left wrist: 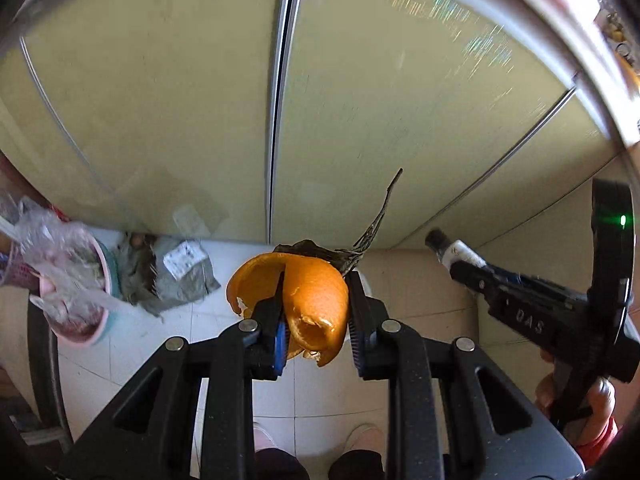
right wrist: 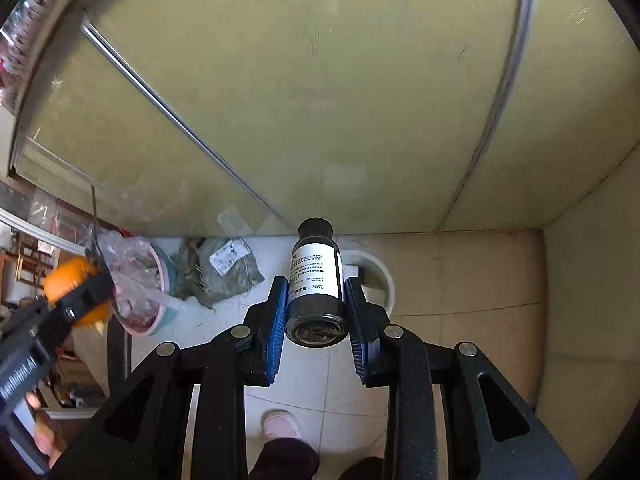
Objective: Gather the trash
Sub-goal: 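Carry peel and bottle down to the floor bin and release both, then raise both tools back to the counter toward the green bottle and clear jar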
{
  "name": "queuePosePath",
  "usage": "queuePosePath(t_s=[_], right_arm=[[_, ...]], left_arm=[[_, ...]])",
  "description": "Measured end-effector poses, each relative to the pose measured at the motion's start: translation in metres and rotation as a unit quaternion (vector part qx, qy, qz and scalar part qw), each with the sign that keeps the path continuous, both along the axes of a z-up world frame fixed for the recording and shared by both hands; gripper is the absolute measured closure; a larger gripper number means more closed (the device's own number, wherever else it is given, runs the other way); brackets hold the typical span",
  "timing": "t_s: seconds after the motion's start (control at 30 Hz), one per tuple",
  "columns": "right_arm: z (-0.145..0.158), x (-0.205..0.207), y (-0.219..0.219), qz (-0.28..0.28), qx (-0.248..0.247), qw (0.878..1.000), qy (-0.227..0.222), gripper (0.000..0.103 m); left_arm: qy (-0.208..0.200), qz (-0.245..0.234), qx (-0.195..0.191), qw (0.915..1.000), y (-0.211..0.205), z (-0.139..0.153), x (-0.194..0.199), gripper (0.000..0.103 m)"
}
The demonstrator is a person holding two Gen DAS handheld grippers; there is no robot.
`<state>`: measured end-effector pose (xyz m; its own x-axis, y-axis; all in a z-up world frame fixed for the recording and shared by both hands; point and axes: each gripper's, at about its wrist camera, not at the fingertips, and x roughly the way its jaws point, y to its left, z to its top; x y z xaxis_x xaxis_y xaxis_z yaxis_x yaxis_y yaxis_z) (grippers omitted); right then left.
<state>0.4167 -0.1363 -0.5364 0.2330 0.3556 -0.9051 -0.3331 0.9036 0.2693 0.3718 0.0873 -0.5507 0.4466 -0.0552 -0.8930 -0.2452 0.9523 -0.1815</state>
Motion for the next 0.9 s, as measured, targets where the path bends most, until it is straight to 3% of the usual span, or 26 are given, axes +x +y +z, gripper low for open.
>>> queuePosePath(t_s=[0.13, 0.2, 0.27, 0.4, 0.5, 0.53, 0.57, 0.6, 0.8, 0.9], right_arm=[[-0.024, 0.008, 0.009, 0.015, 0.011, 1.000, -0.001, 0.076], [-0.029, 0.011, 0.008, 0.012, 0.020, 1.000, -0.002, 0.063], [-0.031, 0.014, 0.003, 0.003, 0.008, 1.000, -0.008, 0.057], [-0.028, 0.016, -0.016, -0.011, 0.012, 1.000, 0.003, 0.057], [-0.020, 0.021, -0.028, -0.018, 0.008, 1.000, 0.006, 0.057], [-0.017, 0.021, -0.034, -0.020, 0.003, 1.000, 0.004, 0.057], [-0.014, 0.023, -0.037, -0.021, -0.001, 1.000, 0.002, 0.057], [-0.010, 0.023, -0.041, -0.023, -0.004, 1.000, 0.001, 0.057], [0.014, 0.025, -0.054, -0.042, -0.004, 0.999, -0.012, 0.057], [0.030, 0.025, -0.055, -0.049, 0.003, 0.999, -0.018, 0.057]], left_arm=[[0.013, 0.001, -0.008, 0.9999, 0.001, -0.034, 0.007, 0.079], [0.017, -0.002, -0.010, 0.9998, -0.003, -0.045, 0.011, 0.079], [0.022, -0.007, -0.014, 0.9996, -0.009, -0.056, 0.017, 0.079], [0.033, -0.018, -0.028, 0.9989, -0.025, -0.068, 0.027, 0.078], [0.041, -0.028, -0.042, 0.9979, -0.038, -0.072, 0.036, 0.073], [0.045, -0.032, -0.042, 0.9976, -0.041, -0.073, 0.039, 0.064], [0.050, -0.036, -0.040, 0.9973, -0.045, -0.074, 0.041, 0.054], [0.054, -0.038, -0.037, 0.9971, -0.049, -0.074, 0.043, 0.052], [0.056, -0.050, -0.024, 0.9969, -0.060, -0.053, 0.042, 0.051], [0.047, -0.054, -0.016, 0.9973, -0.060, -0.024, 0.038, 0.051]])
